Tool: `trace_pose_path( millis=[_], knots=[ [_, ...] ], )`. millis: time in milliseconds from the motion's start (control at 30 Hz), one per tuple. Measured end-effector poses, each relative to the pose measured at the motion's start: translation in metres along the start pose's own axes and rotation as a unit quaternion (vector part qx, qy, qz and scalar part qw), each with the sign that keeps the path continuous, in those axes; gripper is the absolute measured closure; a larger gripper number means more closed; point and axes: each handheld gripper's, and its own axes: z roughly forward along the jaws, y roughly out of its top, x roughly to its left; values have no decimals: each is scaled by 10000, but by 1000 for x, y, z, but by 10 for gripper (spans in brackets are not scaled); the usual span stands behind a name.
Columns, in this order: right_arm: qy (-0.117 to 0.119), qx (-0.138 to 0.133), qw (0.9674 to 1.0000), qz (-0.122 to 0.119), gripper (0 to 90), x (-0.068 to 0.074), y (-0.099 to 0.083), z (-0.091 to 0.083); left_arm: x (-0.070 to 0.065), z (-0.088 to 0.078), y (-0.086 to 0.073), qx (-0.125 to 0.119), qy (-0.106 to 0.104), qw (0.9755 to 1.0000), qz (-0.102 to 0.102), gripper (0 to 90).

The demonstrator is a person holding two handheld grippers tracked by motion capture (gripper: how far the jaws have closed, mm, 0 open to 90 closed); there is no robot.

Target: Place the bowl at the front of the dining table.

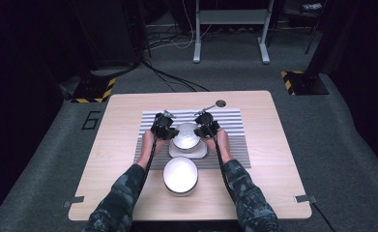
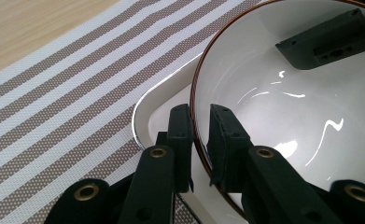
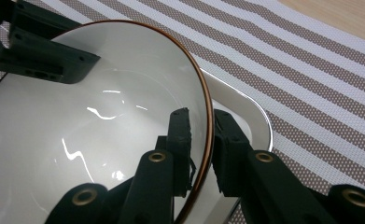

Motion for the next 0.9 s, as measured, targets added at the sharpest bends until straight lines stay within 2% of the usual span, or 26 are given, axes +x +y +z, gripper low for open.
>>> trace_pose_path(
  millis=[133,300,367,400,433,467,533,567,600,833,900],
  knots=[
    [18,-14,10000,57,765,-3,-3,0,0,-1,1,-20,-12,10000,6,753],
    [5,-21,10000,45,702,-3,-3,-3,-1,-1,1,-13,16,10000,-13,673],
    [63,-61,9999,88,616,-3,-4,-5,-1,-3,1,-35,52,10000,-46,595],
    [63,-61,9999,88,616,-3,-4,-5,-1,-3,1,-35,52,10000,-46,552],
    [96,-88,9999,81,530,-2,-4,-8,0,-5,1,-25,70,9999,-71,511],
    [96,-88,9999,81,530,-2,-4,-8,1,-6,1,-33,71,9999,-110,511],
    [115,-97,9999,55,435,-1,-3,-10,3,-8,0,-76,28,9998,-170,445],
    [154,-126,9998,13,355,0,-3,-13,4,-9,0,-69,6,9998,-184,384],
    [154,-126,9998,13,355,0,-3,-13,4,-11,0,-81,-22,9998,-196,384],
    [360,-256,9990,-88,144,6,-5,-26,8,-26,-4,-184,-234,9992,-262,196],
    [351,-280,9989,-126,139,6,-5,-28,8,-32,-6,-248,-278,9989,-276,178]
  ],
)
